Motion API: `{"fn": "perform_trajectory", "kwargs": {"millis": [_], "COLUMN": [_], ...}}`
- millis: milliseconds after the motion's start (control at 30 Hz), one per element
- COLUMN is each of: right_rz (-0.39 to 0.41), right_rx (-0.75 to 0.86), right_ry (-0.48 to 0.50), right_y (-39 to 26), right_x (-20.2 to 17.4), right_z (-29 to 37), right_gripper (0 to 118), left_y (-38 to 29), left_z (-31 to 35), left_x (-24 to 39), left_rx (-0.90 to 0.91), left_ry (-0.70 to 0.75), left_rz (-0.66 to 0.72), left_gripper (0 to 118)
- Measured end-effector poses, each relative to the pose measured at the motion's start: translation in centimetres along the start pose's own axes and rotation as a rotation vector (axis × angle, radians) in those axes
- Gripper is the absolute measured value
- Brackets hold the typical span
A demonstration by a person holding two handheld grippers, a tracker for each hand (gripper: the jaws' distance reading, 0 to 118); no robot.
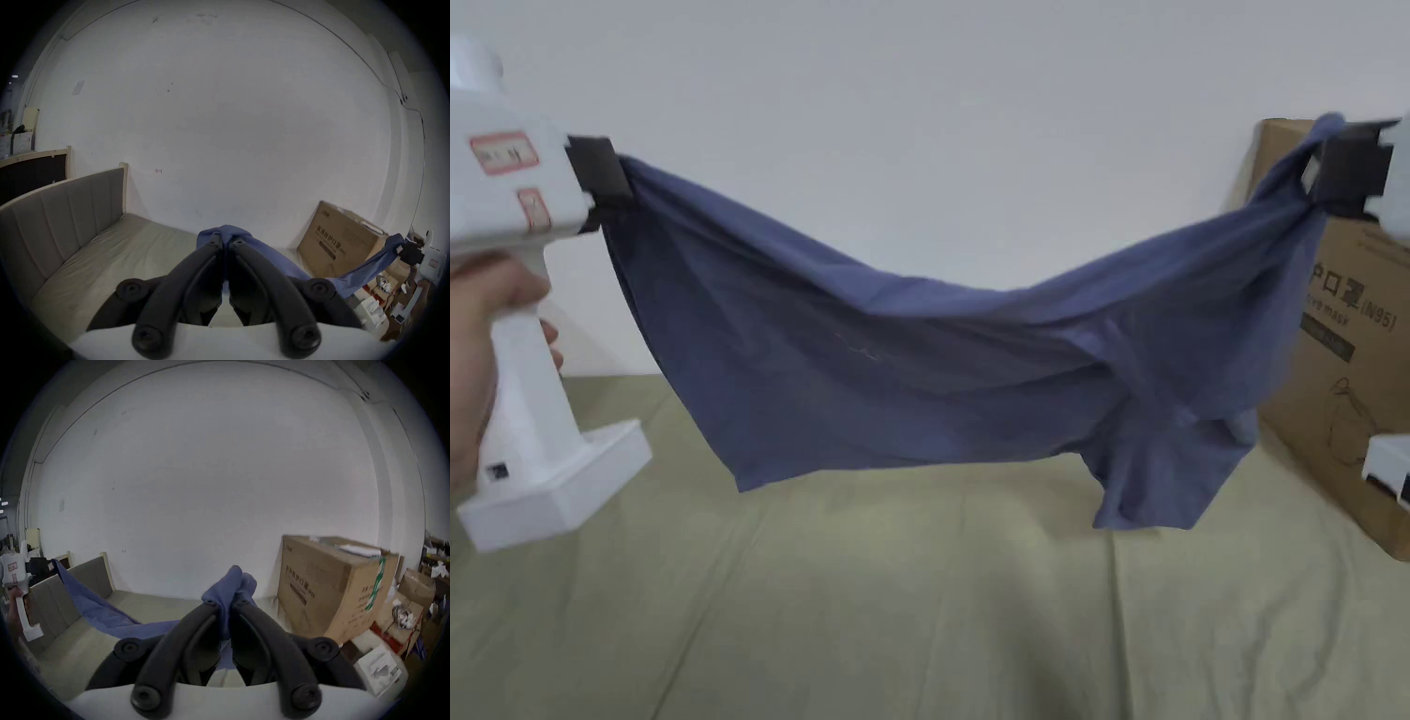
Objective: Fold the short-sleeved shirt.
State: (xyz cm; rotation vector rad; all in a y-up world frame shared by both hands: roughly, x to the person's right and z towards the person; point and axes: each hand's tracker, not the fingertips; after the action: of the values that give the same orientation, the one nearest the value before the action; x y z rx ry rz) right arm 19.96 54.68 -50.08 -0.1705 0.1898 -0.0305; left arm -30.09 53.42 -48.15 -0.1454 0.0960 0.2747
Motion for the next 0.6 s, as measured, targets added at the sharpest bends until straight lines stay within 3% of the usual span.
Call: {"fn": "perform_trajectory", "kwargs": {"millis": [367, 600], "right_rz": [-0.093, -0.165], "right_rx": [-0.409, -0.610], "right_ry": [0.036, 0.042], "right_y": [-16.6, -24.7], "right_x": [-0.2, -0.5], "right_z": [8.4, 15.1], "right_gripper": [5, 5], "left_y": [-17.1, -26.3], "left_z": [10.9, 18.5], "left_x": [-3.8, -7.7], "left_rx": [-0.366, -0.596], "left_ry": [0.081, 0.124], "left_rz": [-0.026, 0.073], "left_gripper": [2, 2]}}
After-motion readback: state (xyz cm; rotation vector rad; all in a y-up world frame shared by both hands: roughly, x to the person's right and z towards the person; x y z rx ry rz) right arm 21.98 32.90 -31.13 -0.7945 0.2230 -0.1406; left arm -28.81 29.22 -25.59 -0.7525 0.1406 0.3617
